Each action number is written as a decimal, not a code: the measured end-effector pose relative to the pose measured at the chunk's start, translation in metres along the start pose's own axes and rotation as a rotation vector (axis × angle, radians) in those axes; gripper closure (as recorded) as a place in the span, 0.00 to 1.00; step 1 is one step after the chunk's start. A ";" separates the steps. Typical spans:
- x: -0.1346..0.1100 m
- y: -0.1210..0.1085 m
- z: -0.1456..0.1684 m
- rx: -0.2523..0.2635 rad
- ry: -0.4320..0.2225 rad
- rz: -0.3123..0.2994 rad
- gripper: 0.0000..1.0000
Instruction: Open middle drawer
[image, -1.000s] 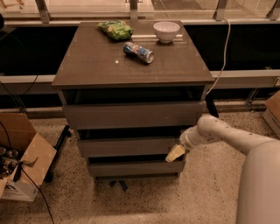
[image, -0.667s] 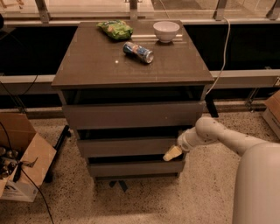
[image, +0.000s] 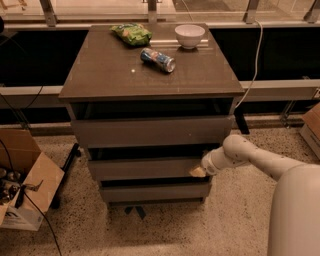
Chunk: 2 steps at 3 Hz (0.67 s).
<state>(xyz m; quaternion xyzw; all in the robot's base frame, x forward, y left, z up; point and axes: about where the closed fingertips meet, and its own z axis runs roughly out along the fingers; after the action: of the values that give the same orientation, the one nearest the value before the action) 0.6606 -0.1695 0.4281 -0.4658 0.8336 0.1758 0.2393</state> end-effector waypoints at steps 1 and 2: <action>-0.001 0.000 -0.002 0.000 0.000 0.000 0.89; -0.001 0.000 -0.002 0.000 0.000 0.000 1.00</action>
Offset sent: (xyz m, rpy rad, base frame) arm -0.2015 0.0171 0.0675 0.0395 0.1242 0.0387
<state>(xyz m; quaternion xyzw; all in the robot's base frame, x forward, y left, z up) 0.6606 -0.1695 0.4307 -0.4658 0.8336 0.1758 0.2393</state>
